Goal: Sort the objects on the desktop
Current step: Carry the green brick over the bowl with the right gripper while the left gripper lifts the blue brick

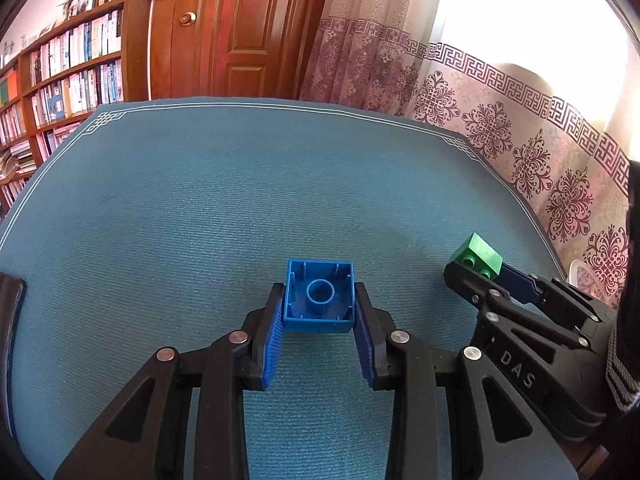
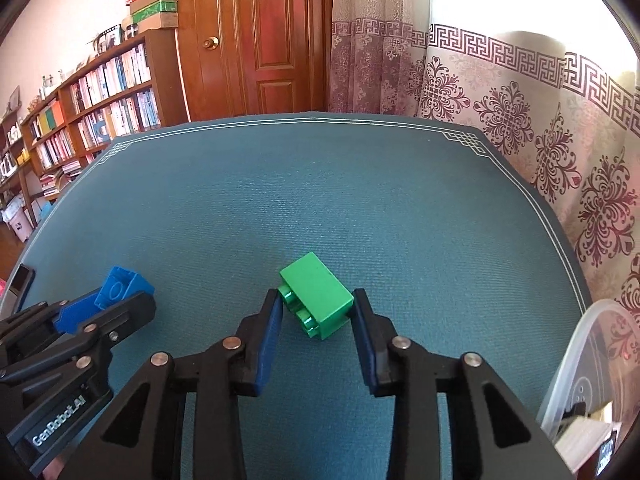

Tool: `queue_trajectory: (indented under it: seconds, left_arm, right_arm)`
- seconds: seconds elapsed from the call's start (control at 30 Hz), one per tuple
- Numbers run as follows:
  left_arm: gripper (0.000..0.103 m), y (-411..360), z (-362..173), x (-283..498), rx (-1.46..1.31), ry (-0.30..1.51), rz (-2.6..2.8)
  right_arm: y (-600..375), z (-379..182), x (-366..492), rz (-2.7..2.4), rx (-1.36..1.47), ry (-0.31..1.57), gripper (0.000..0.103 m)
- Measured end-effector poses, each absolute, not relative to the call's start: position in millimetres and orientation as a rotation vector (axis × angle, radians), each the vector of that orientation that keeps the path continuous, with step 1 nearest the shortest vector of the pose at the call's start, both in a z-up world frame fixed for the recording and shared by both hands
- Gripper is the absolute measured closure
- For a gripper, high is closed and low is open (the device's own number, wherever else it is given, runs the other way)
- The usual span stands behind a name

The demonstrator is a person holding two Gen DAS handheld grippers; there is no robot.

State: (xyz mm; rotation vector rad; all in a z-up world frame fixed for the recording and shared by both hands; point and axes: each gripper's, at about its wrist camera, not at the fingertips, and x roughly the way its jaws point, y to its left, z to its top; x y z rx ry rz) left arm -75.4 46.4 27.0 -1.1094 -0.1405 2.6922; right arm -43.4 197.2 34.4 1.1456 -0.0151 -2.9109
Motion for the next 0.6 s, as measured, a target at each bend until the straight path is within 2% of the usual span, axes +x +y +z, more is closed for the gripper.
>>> queue_trajectory:
  seconds: [0.6]
  left_arm:
    - [0.068, 71, 36, -57, -1.049, -0.072, 2.648]
  right_arm:
    - [218, 58, 21, -3.028, 1.06, -0.065, 0.064]
